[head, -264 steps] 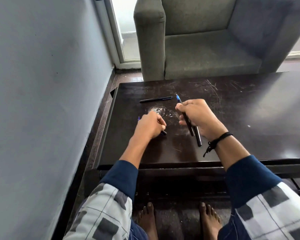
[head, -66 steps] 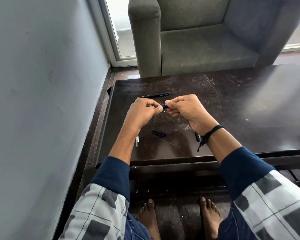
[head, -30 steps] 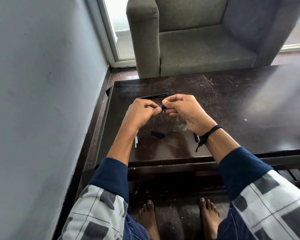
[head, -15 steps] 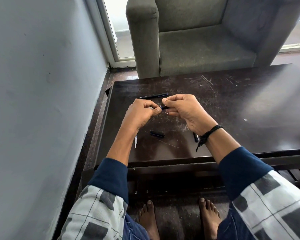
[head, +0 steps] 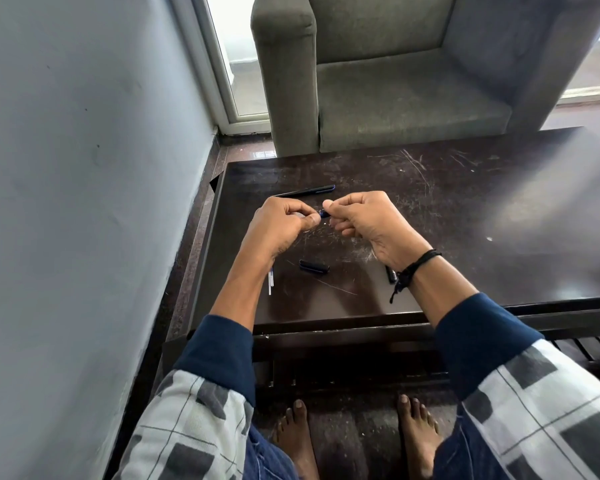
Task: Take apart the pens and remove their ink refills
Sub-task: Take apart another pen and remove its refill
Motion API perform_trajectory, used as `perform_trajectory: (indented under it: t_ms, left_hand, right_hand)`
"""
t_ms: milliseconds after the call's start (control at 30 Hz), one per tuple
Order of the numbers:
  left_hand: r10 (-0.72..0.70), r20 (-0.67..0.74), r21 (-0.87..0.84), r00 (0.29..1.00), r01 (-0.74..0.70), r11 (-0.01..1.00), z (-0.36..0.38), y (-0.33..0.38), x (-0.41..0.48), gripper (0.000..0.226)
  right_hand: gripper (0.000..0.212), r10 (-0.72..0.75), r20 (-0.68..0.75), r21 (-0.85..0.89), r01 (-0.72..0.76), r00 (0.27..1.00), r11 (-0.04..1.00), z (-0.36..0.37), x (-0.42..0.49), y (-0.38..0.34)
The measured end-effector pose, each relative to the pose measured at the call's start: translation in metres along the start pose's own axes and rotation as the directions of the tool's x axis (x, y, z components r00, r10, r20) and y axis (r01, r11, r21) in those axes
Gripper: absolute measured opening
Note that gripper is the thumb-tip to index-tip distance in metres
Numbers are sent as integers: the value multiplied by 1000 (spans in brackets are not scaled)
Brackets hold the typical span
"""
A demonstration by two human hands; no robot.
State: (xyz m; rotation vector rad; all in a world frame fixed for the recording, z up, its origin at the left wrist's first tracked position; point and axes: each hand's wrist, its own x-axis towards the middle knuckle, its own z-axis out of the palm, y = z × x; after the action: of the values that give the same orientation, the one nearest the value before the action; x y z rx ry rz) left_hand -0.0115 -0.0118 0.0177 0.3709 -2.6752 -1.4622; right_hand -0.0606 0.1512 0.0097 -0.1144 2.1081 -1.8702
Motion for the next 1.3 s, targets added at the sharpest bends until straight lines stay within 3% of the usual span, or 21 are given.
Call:
perform_trajectory:
  t_ms: [133, 367, 733, 1167, 1300]
  left_hand:
    - [2, 4, 18, 1000, -3, 1000, 0, 0, -1, 5]
    - [16, 19, 4, 1000, -16, 1000, -1, -1, 1, 10]
    - [2, 38, 14, 999, -3, 1000, 0, -3, 3, 17]
    - [-15, -19, -31, 1000, 15, 999, -7, -10, 8, 25]
    - [-32, -21, -36, 999, 31, 999, -8, -11, 9, 29]
  right_hand:
    - [6, -16, 13, -34, 17, 1000, 999, 1, 0, -3]
    - [8, 13, 5, 31, -13, 1000, 999, -3, 1, -3]
    - [9, -6, -18, -38, 6, 1000, 999, -5, 2, -5]
    - [18, 64, -203, 142, -35, 977, 989, -28, 9, -15]
    - [19, 63, -205, -12, -67, 977, 998, -34, 9, -13]
